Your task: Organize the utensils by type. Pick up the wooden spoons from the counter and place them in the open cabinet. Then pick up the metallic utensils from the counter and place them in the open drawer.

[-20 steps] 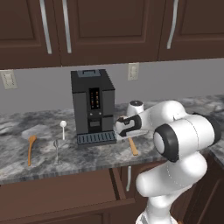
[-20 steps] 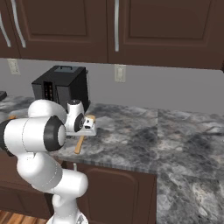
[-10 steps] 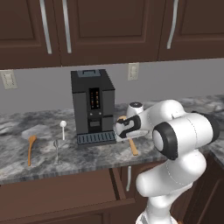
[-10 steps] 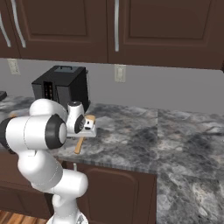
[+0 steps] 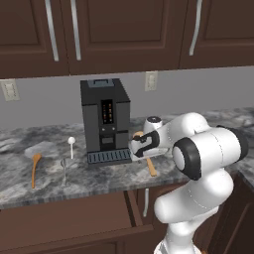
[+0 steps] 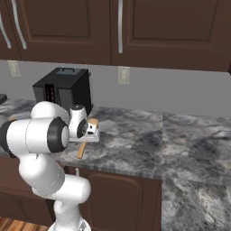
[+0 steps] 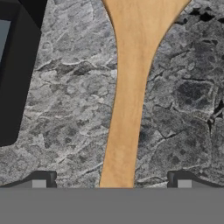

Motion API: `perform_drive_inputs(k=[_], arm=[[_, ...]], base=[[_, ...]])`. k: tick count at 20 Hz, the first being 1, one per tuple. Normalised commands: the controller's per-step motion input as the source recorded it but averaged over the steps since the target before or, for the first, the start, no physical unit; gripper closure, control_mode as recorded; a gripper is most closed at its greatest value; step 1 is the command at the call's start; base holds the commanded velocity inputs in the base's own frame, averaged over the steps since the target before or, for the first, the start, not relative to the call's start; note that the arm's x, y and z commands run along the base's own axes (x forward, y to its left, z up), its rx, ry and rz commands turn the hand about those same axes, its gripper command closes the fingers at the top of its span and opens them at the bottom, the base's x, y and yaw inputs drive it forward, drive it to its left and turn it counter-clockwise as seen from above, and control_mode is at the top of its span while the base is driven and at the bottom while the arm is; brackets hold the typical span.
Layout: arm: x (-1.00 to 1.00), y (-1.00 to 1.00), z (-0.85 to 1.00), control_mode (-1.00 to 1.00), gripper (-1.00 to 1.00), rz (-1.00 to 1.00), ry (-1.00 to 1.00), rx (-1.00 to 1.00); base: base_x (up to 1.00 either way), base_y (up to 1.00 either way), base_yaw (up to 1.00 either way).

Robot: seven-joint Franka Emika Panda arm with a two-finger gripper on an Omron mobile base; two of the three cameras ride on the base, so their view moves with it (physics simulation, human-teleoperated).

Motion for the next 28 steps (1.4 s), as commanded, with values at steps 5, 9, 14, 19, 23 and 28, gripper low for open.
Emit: perform_drive_inputs(k=[5,9,14,19,23,28], arm=[[0.00,0.00,0.00,-1.00,-1.00,0.00,0.00,0.00],[0.00,0.00,-0.02,-1.00,1.00,0.00,0.00,0.00],[-0.02,-0.12,0.05,-1.00,1.00,0.00,0.00,0.00],[-0.11,-0.35,0.45,-1.00,1.00,0.00,0.00,0.04],[-0.10,-0.31,0.72,-1.00,1.00,0.00,0.00,0.06],[-0.17,-0.20,0.84,-1.00,1.00,0.00,0.00,0.05]], base=[[0.00,0.00,0.00],[0.00,0.00,0.00],[0.00,0.00,0.00],[0.00,0.00,0.00],[0.00,0.00,0.00],[0.00,0.00,0.00]])
